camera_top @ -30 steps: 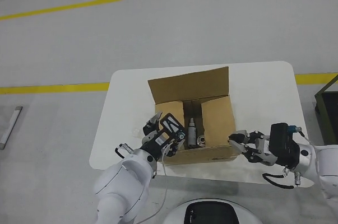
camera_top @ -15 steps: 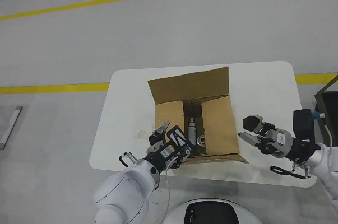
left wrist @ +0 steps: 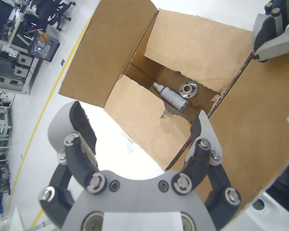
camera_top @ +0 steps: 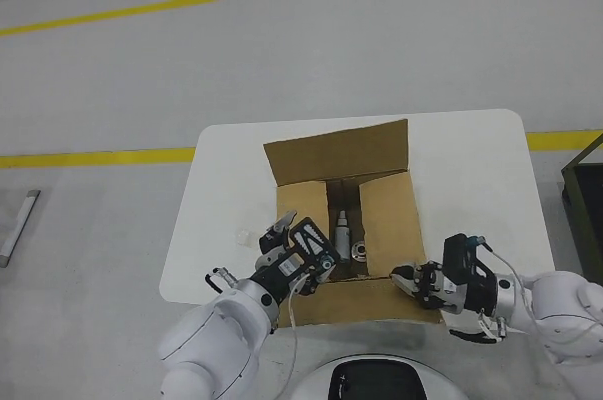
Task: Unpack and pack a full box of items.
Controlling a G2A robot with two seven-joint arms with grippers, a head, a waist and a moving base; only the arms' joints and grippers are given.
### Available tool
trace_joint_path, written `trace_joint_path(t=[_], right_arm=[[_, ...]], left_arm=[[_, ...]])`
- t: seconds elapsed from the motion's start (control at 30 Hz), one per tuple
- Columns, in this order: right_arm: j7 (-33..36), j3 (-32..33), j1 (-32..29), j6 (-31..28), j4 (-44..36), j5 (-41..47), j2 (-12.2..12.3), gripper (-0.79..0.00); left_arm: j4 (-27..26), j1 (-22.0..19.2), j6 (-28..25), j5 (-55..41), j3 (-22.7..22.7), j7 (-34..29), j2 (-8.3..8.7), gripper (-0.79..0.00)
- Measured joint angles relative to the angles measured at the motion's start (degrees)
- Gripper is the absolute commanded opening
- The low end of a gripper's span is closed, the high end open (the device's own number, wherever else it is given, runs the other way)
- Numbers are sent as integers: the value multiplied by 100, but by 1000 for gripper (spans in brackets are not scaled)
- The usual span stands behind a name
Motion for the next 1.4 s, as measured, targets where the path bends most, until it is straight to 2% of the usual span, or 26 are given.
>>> trace_joint_path(t=[0.27, 0.37, 0.47, 0.57, 0.7, 0.8, 0.9, 1.2, 1.4], right_arm=[[96, -125, -63, 16, 129, -526, 27, -785], [-74, -160, -84, 71, 118, -703, 24, -785], [-534, -29, -148, 177, 103, -683, 14, -785], [-1205, 293, -331, 453, 162, -474, 2, -785], [-1912, 784, -656, 1213, 236, -531, -18, -785], [-2126, 886, -856, 1861, 192, -822, -45, -785], [-2042, 753, -892, 2118, 298, -676, -70, -785], [-1644, -13, -511, 1874, 589, -786, -135, -785], [-1681, -194, -414, 1643, 588, -1062, -149, -785]], left_arm=[[125, -53, 176, 9, -41, 113, 29, 0], [231, -91, 287, 38, 24, 202, 31, 0], [322, -132, 477, 48, 95, 348, 24, 0], [362, -158, 652, 26, 125, 542, 15, 0], [360, -156, 639, 26, 123, 517, 15, 0], [359, -156, 639, 27, 123, 517, 15, 0], [359, -156, 639, 27, 123, 518, 15, 0], [359, -156, 640, 27, 123, 518, 15, 0], [427, -113, 702, 41, 136, 592, 16, 0]])
